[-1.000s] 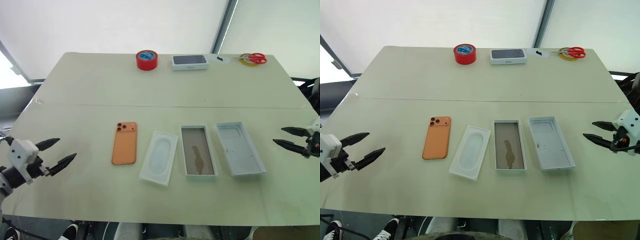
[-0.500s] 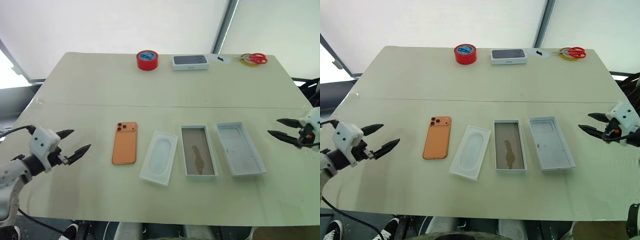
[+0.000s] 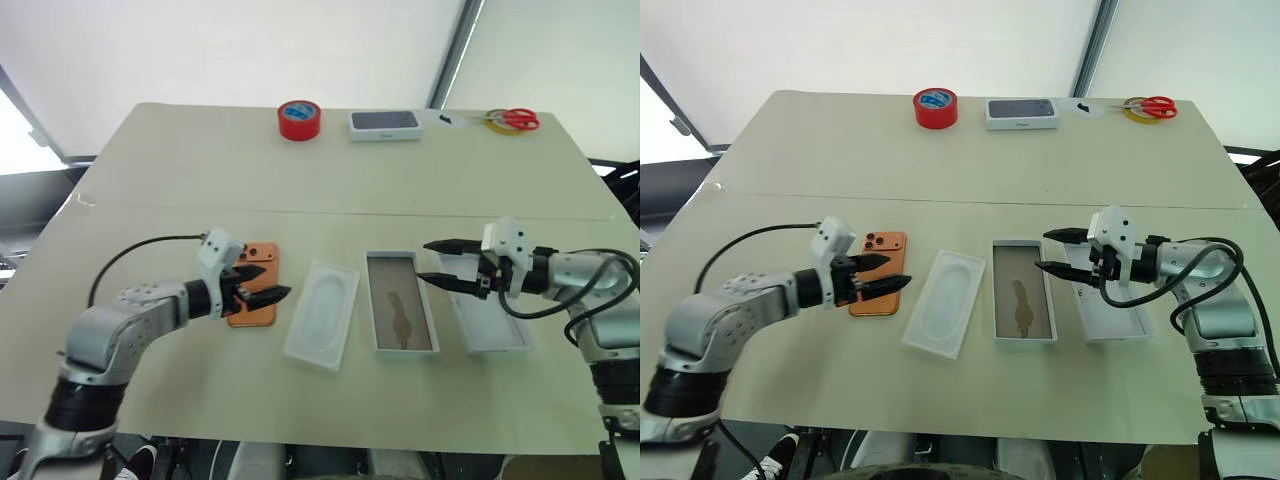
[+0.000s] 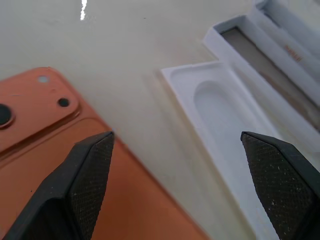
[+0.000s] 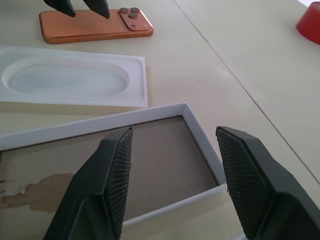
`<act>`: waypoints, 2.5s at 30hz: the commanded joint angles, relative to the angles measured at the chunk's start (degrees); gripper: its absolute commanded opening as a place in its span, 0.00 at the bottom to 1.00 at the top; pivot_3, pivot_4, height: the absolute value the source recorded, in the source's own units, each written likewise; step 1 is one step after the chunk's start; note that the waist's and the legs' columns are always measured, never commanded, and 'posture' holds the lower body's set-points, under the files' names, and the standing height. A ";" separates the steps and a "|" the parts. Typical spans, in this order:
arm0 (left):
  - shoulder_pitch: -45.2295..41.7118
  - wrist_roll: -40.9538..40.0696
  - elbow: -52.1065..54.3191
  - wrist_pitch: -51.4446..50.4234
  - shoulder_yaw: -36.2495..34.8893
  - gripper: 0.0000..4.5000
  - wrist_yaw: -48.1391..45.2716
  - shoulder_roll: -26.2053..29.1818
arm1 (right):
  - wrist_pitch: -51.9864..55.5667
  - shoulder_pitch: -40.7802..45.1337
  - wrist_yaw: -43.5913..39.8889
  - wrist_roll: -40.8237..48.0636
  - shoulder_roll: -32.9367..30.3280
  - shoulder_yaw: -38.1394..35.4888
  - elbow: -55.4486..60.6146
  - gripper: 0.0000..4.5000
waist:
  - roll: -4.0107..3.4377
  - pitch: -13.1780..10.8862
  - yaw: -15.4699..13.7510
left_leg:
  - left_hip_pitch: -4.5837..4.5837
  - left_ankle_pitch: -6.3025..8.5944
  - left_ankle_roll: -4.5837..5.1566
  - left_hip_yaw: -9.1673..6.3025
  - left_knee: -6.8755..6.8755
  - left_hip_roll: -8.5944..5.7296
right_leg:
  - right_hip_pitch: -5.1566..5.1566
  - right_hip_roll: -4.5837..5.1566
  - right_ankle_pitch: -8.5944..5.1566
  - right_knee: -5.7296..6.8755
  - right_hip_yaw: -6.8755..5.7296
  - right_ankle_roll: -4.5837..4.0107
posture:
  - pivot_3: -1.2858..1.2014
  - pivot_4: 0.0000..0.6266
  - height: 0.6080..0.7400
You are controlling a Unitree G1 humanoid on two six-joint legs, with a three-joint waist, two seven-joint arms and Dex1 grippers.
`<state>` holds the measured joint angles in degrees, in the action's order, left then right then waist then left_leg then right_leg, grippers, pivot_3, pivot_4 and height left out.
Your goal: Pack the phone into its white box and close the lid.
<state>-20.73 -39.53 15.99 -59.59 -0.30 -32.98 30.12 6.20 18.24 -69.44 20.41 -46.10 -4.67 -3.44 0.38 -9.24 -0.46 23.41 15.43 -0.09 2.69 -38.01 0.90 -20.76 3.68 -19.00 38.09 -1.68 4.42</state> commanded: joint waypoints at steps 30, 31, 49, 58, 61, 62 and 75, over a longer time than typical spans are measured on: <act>-12.83 -0.99 -18.30 -30.04 -7.25 0.06 8.10 -16.69 | -2.92 -2.06 1.50 -0.93 -1.73 -1.62 3.29 0.61 | 0.00 0.00 -0.31 | -0.05 -0.16 -0.28 -0.02 -0.11 -0.01 | 0.12 -0.05 -0.04 -0.04 0.00 0.06 | 0.52 0.24 1.00; -13.15 -1.04 -18.72 -30.75 -8.55 0.00 8.31 -16.81 | -3.02 -2.19 1.46 -0.99 -1.73 -1.60 3.28 0.61 | -0.02 0.01 -0.32 | -0.05 -0.16 -0.28 -0.02 -0.11 -0.01 | 0.12 -0.05 -0.04 -0.04 0.00 0.06 | 0.52 0.24 1.00; -15.63 -2.58 -16.39 -32.85 -25.13 0.00 15.08 -21.67 | 0.02 -15.84 -5.74 -2.61 -5.68 8.58 20.47 0.61 | 0.12 -0.07 -0.24 | -0.03 -0.16 -0.31 -0.08 -0.09 -0.03 | 0.15 -0.03 -0.04 -0.10 -0.02 0.09 | 0.52 0.24 1.00; -15.92 -3.35 -11.73 -32.83 -30.90 0.00 17.47 -25.41 | -3.18 -12.22 -6.22 -5.55 -4.69 11.53 13.92 0.34 | 0.19 -0.11 -0.29 | -0.05 -0.18 -0.34 -0.08 -0.08 -0.01 | 0.14 -0.05 -0.05 -0.11 -0.02 0.09 | 0.52 0.24 1.00; -16.40 -1.97 -11.91 -31.64 -31.22 0.00 18.80 -25.05 | -5.28 -11.55 -6.01 -8.29 -4.32 13.58 13.54 0.01 | 0.22 -0.13 -0.24 | -0.04 -0.18 -0.34 -0.08 -0.08 -0.01 | 0.14 -0.05 -0.05 -0.11 -0.03 0.10 | 0.52 0.24 1.00; -16.85 -2.05 -12.01 -31.29 -31.71 0.00 19.08 -25.09 | -6.10 -11.33 -6.01 -9.28 -4.26 14.37 13.34 0.01 | 0.23 -0.13 -0.23 | -0.05 -0.18 -0.34 -0.08 -0.09 -0.01 | 0.15 -0.05 -0.05 -0.11 -0.03 0.10 | 0.52 0.24 1.00; -23.28 -1.65 -15.12 -28.21 -35.85 0.00 22.89 -29.04 | -3.22 -1.39 3.22 -15.36 4.98 18.76 11.47 0.01 | 0.43 -0.25 -0.35 | -0.04 -0.22 -0.43 -0.10 -0.08 -0.01 | 0.12 -0.08 -0.05 -0.09 -0.05 0.11 | 0.52 0.24 1.00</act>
<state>-42.38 -41.02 0.95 -89.93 -35.78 -10.43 1.06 2.11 16.24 -67.47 6.25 -41.54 13.21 7.43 0.81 -9.49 -0.81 23.37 15.20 -0.52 2.59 -38.10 0.89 -20.64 3.61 -19.05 38.00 -1.73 4.53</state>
